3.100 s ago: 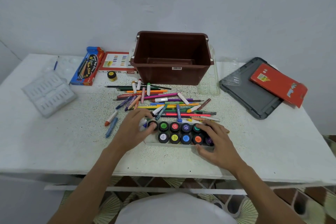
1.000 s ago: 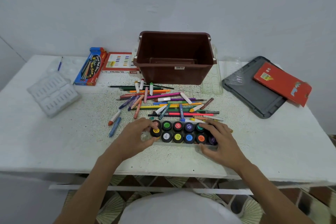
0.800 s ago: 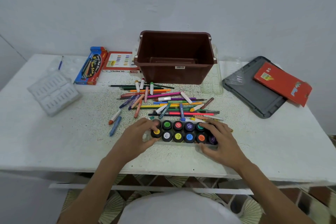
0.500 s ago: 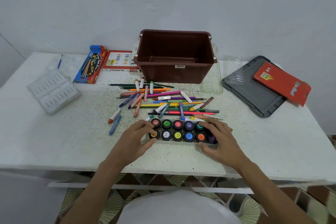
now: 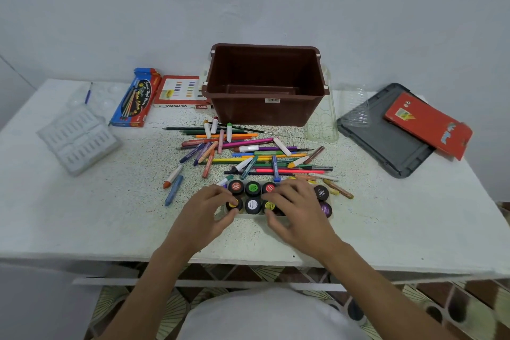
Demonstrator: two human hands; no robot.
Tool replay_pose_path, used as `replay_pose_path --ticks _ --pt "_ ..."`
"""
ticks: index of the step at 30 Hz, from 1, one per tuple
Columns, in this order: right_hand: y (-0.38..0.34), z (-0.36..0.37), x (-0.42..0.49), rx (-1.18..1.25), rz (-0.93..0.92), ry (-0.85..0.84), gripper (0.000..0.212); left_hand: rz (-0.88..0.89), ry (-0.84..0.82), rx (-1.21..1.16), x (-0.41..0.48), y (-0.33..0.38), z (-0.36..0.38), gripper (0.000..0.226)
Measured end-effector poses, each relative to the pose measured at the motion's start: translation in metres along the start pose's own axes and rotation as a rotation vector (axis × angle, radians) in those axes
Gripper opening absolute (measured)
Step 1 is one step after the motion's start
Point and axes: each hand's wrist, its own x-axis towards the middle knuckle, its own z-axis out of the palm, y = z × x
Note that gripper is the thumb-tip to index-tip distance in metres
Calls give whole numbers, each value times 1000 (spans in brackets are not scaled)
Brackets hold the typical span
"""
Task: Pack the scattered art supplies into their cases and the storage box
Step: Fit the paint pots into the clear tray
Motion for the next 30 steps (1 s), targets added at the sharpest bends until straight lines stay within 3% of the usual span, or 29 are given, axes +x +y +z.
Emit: replay_pose_path --ticks 4,11,30 --pt "-7 12 9 -54 -42 -78 18 -13 -27 -27 1 -1 -1 22" --pt "-7 18 11 -73 38 -221 23 -52 -36 -78 2 -2 0 21" --pt "-11 22 10 -128 42 -204 21 -23 19 9 7 7 2 22"
